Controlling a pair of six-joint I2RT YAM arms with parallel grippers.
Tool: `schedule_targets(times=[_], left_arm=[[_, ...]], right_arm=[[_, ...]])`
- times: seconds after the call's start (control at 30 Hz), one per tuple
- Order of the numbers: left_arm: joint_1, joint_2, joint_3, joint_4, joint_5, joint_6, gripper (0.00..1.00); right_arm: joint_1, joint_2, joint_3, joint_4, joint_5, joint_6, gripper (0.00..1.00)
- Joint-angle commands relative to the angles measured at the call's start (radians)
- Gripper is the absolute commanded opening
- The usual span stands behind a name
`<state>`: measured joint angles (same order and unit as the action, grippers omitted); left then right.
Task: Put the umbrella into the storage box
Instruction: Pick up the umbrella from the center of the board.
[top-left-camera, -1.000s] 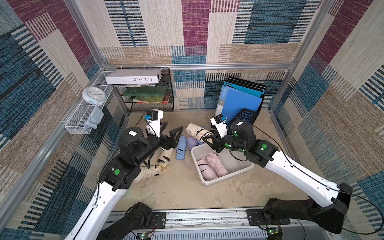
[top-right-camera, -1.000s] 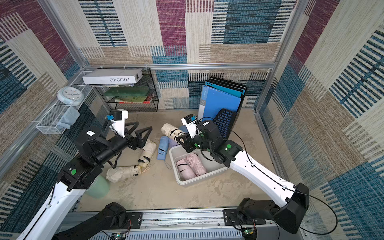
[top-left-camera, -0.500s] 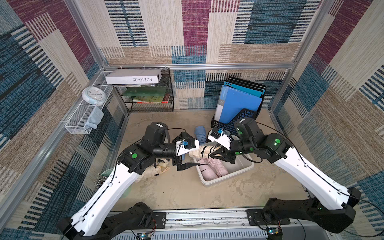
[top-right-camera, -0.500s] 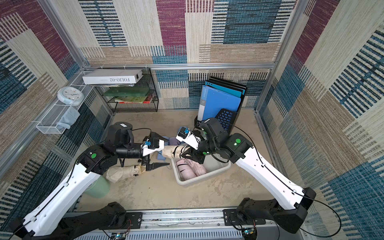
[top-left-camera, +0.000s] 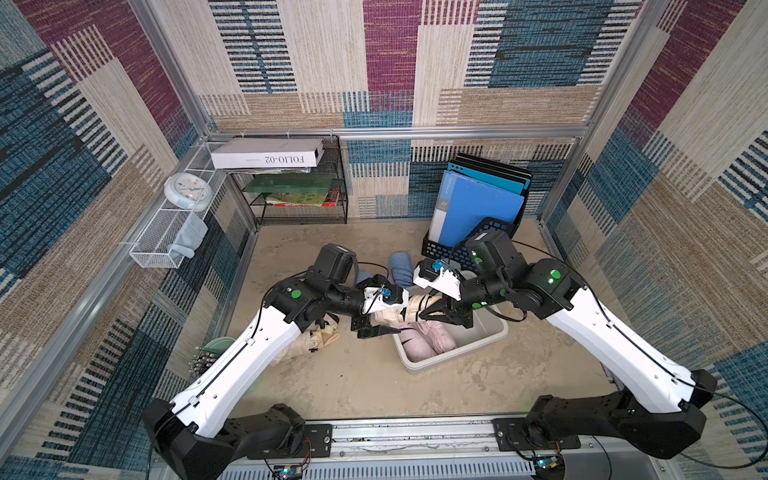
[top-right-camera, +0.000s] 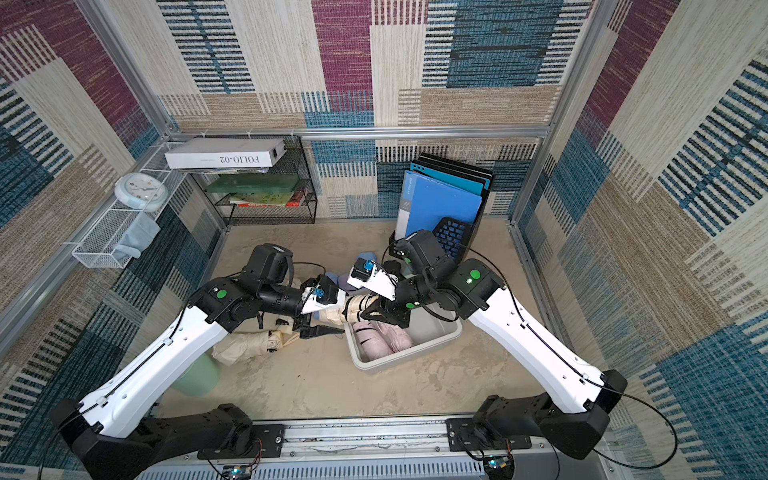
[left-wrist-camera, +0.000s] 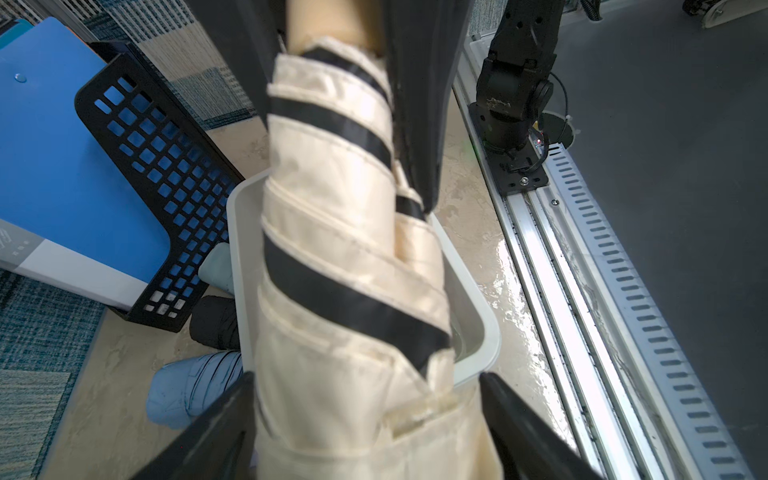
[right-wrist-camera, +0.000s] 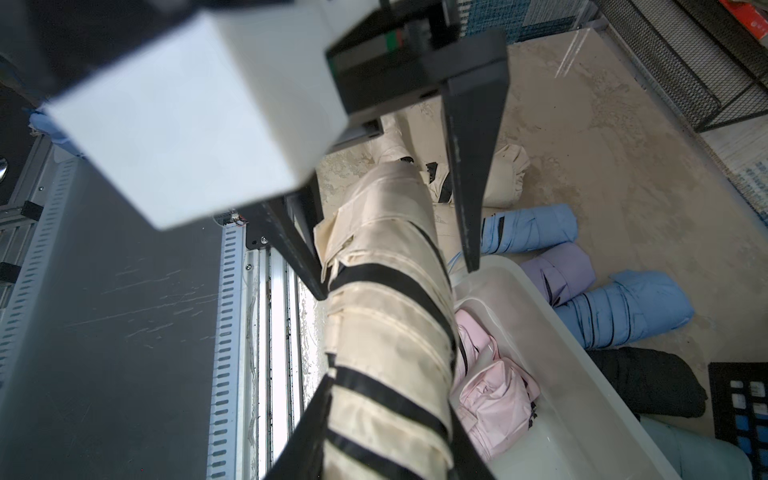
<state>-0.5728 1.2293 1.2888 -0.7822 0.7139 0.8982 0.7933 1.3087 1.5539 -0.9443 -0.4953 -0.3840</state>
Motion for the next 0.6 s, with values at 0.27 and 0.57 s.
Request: schedule_targets(times=[0.27, 0.57], left_arm=[[0.001, -0.001, -0.015, -0.011, 0.050, 0.016, 0.41], [0.001, -0.023, -0.054, 0.084, 0.112, -0.101, 0.13]], right_arm=[[0.002, 0.004, 0.018, 0.019, -0.029, -0.028, 0.17], [0.001, -0.070, 0.047, 0.128, 0.058, 0.078, 0.83]])
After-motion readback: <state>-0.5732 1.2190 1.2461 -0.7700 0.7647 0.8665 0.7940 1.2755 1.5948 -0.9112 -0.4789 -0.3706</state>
